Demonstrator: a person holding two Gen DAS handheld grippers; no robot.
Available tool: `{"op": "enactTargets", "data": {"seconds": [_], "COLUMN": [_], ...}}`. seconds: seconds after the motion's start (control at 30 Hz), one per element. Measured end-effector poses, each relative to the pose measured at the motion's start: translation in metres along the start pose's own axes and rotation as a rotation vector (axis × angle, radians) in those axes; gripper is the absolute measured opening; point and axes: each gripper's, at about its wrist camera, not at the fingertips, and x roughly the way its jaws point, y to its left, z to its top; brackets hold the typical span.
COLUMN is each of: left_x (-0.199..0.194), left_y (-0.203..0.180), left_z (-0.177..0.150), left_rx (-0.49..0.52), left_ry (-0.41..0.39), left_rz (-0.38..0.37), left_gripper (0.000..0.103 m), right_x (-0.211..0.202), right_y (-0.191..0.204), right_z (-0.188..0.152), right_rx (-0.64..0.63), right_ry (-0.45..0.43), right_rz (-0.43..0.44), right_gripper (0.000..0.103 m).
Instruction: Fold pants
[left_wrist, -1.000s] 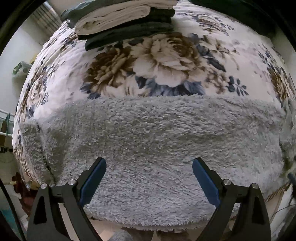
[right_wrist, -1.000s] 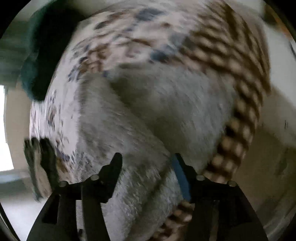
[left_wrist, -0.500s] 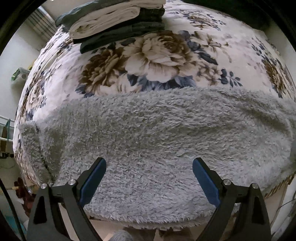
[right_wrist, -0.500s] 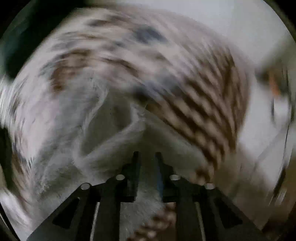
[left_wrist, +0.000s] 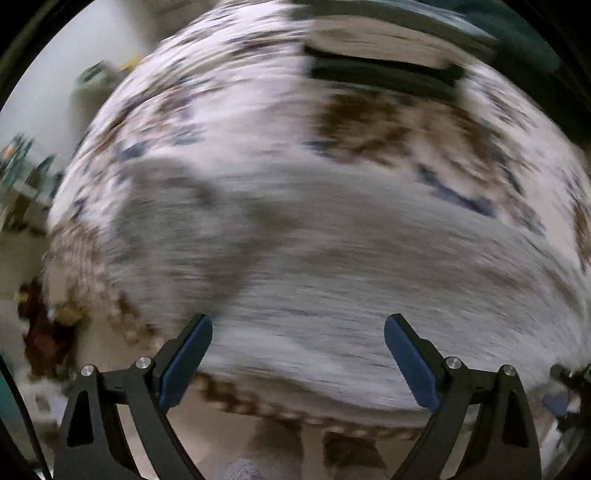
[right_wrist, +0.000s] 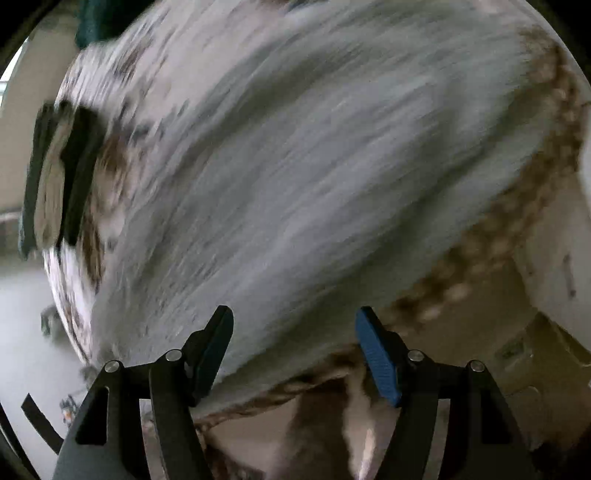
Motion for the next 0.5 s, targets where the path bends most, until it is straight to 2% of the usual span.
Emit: {"op": "enactTargets", "data": {"seconds": [0.1, 0.27, 0.33, 0.4, 0.43, 0.5], "left_x": [0.015, 0.029, 0.037, 0.047, 0.050, 0.053], "left_y": [0.060, 0.156, 0.186, 0.212, 0.223, 0.234], "left_z": [0.022, 0.066, 0.074, 0.080, 0.082, 0.084], "left_rx": [-0.095, -0.257, -0.296, -0.317, -0.329, -0.357], "left_ry": [0.018, 0.003, 0.009, 0.022, 0.031, 0.058], "left_rz": [0.048, 0.032, 0.029, 0.034, -0.008, -0.118], "left_gripper": [0.095, 0.095, 0.095, 0.093, 0.093, 0.093], "right_x": [0.032, 0.059, 0.063, 0.070, 0.074, 0.080], "right_y": [0.043, 0.106, 0.140, 0.186, 0.204, 0.235], "right_z": [-0.018, -0.042, -0.056, -0.072, -0.082, -0.102], "right_rx": [-0.010, 0.000, -0.058, -0.181, -0.238, -0.302], "right_ry": [0.027, 0.061, 0.055, 0.080, 0.098, 0.085], "right_rz": [0.013, 0.034, 0.048, 0.074, 0.081, 0.039], "right_gripper": [0.071, 0.071, 0.071, 0.071, 0.071, 0.071]}}
